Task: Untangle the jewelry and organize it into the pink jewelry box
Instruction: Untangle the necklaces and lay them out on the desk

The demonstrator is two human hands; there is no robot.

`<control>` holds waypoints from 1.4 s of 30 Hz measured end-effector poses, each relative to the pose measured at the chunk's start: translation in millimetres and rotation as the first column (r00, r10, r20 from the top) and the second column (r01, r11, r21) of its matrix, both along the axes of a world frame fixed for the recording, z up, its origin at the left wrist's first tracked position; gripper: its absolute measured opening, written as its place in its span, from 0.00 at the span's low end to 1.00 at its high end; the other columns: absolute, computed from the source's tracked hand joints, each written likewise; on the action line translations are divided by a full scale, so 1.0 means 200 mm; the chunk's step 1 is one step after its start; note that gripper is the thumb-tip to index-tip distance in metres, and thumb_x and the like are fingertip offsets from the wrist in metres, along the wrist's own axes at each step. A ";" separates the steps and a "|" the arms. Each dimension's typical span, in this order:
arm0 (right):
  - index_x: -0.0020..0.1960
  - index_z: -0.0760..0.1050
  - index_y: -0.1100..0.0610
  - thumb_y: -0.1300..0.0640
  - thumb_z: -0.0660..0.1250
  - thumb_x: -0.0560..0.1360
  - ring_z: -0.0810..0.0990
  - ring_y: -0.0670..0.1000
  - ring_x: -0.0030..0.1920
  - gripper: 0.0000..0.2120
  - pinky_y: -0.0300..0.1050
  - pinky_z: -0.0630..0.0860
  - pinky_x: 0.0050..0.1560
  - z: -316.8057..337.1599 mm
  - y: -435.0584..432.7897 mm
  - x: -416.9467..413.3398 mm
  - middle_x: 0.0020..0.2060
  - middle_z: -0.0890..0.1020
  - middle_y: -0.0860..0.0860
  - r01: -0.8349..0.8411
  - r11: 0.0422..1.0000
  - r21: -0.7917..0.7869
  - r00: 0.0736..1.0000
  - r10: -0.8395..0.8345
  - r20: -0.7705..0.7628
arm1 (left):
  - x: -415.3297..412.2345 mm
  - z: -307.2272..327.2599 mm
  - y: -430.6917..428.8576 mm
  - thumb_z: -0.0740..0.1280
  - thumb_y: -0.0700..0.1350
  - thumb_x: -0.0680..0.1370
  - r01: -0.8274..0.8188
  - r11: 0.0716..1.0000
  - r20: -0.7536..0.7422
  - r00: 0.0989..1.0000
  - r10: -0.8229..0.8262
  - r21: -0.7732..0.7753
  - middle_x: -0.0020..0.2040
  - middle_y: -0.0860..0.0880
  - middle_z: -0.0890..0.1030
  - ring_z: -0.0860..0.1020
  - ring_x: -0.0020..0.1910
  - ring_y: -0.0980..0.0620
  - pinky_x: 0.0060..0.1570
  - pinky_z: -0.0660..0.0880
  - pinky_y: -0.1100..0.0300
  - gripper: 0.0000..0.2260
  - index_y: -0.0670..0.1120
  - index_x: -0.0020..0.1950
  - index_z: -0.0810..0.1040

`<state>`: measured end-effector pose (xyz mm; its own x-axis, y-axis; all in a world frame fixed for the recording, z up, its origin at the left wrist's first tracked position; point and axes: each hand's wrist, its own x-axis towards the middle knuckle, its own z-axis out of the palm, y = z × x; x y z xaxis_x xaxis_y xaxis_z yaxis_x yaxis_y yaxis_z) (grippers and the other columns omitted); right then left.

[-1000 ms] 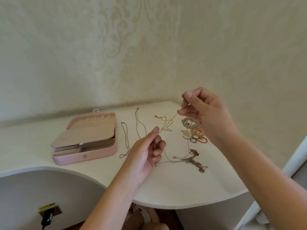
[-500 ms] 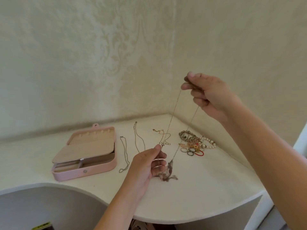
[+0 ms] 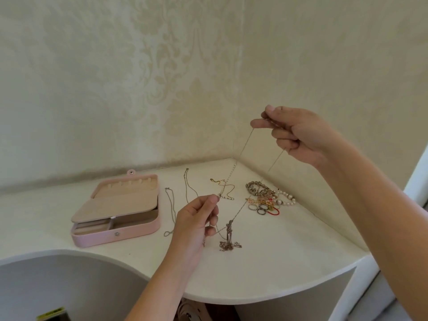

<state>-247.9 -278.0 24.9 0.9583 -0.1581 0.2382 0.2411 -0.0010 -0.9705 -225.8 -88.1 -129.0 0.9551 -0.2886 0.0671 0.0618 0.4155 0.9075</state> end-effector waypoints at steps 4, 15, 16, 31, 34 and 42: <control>0.41 0.69 0.56 0.57 0.59 0.79 0.56 0.42 0.18 0.09 0.31 0.54 0.16 -0.05 -0.05 -0.01 0.37 0.85 0.50 0.014 1.000 0.026 1.000 -0.014 -0.004 | 0.01 -0.01 0.00 0.67 0.49 0.72 -0.022 1.000 0.020 1.000 0.022 -0.008 0.32 0.52 0.75 0.72 0.28 0.58 0.24 0.68 0.66 0.07 0.46 0.38 0.75; 0.40 0.70 0.54 0.55 0.56 0.80 0.56 0.42 0.16 0.11 0.30 0.52 0.15 -0.28 -0.29 -0.09 0.44 0.85 0.48 0.077 0.967 0.242 0.997 -0.076 -0.012 | 0.05 -0.09 -0.03 0.67 0.42 0.77 -0.205 0.931 0.070 0.979 0.193 0.302 0.29 0.50 0.73 0.69 0.24 0.57 0.25 0.67 0.66 0.05 0.41 0.43 0.79; 0.40 0.70 0.54 0.55 0.56 0.80 0.56 0.42 0.16 0.11 0.30 0.52 0.15 -0.29 -0.31 -0.09 0.47 0.85 0.48 0.079 0.964 0.253 0.997 -0.079 -0.009 | 0.06 -0.10 -0.02 0.67 0.43 0.76 -0.255 0.902 0.097 0.967 0.236 0.349 0.29 0.51 0.73 0.67 0.25 0.56 0.26 0.66 0.65 0.06 0.42 0.42 0.79; 0.41 0.69 0.54 0.56 0.55 0.81 0.55 0.41 0.18 0.11 0.30 0.53 0.16 -0.21 -0.26 -0.16 0.54 0.83 0.50 0.069 0.985 0.161 0.997 -0.075 0.033 | -0.06 -0.13 -0.10 0.66 0.51 0.76 -0.668 0.286 0.684 0.727 0.058 0.687 0.55 0.53 0.75 0.68 0.59 0.50 0.58 0.60 0.55 0.08 0.52 0.53 0.78; 0.40 0.69 0.53 0.55 0.57 0.81 0.55 0.41 0.20 0.10 0.30 0.54 0.17 -0.15 -0.19 -0.14 0.56 0.82 0.50 0.052 0.993 0.104 0.997 -0.057 0.043 | -0.17 -0.12 -0.19 0.66 0.53 0.76 -0.445 0.586 0.626 0.767 -0.141 0.677 0.55 0.58 0.74 0.69 0.55 0.60 0.58 0.62 0.64 0.11 0.54 0.57 0.76; 0.46 0.79 0.53 0.54 0.62 0.77 0.55 0.42 0.25 0.08 0.29 0.55 0.20 0.08 -0.11 -0.13 0.56 0.82 0.51 -0.024 0.985 -0.173 0.999 0.027 0.017 | -0.16 -0.10 -0.28 0.64 0.45 0.78 -0.188 0.704 0.536 0.784 -0.312 0.685 0.39 0.57 0.80 0.77 0.41 0.63 0.42 0.72 0.70 0.04 0.50 0.47 0.79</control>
